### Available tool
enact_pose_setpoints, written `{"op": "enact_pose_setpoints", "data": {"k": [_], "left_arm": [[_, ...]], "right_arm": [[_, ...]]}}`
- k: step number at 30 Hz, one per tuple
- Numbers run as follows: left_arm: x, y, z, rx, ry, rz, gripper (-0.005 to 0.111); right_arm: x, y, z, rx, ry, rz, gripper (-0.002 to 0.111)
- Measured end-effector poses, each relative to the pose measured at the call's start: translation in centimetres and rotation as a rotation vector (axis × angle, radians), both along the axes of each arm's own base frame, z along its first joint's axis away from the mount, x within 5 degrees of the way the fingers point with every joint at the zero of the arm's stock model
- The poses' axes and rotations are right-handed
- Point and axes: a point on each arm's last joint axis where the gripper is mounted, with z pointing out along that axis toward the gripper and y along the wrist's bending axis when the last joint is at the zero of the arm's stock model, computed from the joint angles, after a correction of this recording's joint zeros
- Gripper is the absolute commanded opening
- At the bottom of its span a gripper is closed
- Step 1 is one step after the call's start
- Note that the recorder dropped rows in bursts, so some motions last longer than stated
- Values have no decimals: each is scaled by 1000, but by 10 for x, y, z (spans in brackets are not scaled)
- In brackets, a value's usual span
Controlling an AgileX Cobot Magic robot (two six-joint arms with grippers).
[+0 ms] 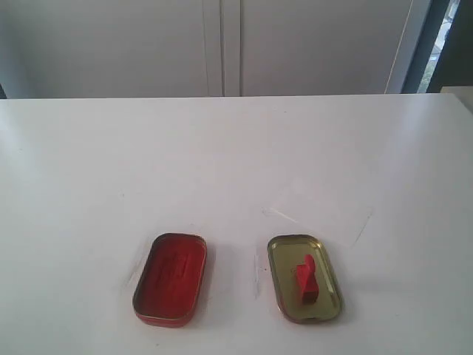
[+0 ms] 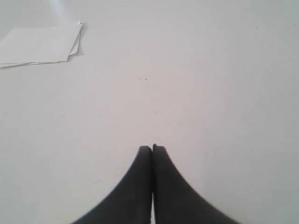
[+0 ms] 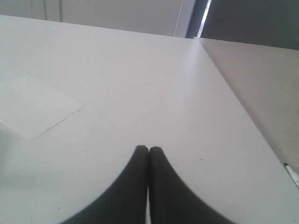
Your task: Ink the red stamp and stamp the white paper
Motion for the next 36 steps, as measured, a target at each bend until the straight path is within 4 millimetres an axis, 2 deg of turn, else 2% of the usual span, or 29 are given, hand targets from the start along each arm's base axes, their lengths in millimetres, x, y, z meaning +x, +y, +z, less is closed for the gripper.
{"op": "enact_pose_setpoints", "data": {"k": [21,36], "left_arm": [[0,0,0,0,0,0,0],[0,0,0,0,0,0,0]], "right_arm": [[0,0,1,-1,-12,0,0],[2,0,37,-45,-408,0,0]]}}
